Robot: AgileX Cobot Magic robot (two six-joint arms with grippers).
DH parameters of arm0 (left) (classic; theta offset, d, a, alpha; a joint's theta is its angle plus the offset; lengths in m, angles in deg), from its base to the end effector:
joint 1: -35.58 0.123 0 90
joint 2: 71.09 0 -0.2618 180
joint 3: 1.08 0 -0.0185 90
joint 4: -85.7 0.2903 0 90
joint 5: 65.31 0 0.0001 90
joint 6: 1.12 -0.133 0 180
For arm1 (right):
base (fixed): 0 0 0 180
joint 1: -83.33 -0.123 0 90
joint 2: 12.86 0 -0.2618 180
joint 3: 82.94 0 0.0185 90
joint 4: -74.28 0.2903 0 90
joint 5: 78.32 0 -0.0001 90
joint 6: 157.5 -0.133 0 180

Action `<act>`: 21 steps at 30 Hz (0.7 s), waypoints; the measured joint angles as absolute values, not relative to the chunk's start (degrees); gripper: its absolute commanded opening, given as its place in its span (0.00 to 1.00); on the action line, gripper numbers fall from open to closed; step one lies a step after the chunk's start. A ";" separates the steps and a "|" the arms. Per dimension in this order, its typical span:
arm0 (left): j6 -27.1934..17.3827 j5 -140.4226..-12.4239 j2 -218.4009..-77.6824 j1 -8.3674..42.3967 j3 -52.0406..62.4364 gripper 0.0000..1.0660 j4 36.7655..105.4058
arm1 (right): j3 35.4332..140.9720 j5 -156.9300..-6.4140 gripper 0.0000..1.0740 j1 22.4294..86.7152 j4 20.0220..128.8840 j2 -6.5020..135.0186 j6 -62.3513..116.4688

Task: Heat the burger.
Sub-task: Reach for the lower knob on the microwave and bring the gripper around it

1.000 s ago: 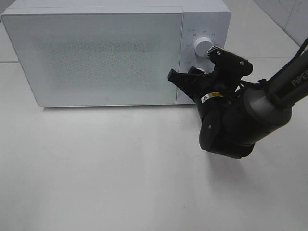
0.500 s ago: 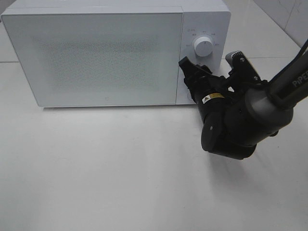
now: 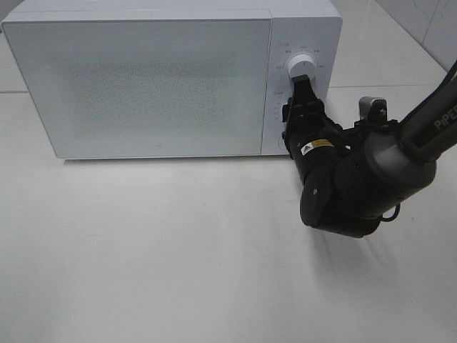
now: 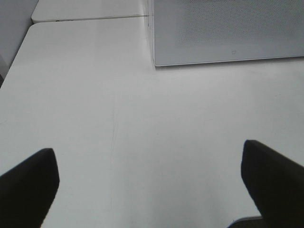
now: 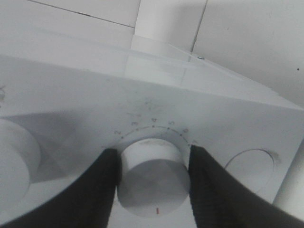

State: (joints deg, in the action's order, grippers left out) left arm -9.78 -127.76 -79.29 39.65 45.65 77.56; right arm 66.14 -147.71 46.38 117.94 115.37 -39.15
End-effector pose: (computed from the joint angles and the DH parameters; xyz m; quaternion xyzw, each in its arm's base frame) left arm 0.0862 -0.0106 0.2820 0.0388 0.8513 -0.0129 0.5230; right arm 0.3581 0.1618 0.0522 0.4712 0.5674 0.3990 0.5448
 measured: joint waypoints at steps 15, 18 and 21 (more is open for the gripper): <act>-9.78 -127.76 -79.29 39.65 45.65 0.92 77.56 | 66.03 -147.53 0.00 46.44 117.88 115.37 -59.94; -9.78 -127.76 -79.29 39.65 45.65 0.92 77.56 | 66.03 -147.42 0.00 46.44 117.94 115.37 -63.67; -9.78 -127.76 -79.29 39.65 45.65 0.92 77.56 | 66.03 -147.36 0.00 46.44 117.94 115.37 -66.82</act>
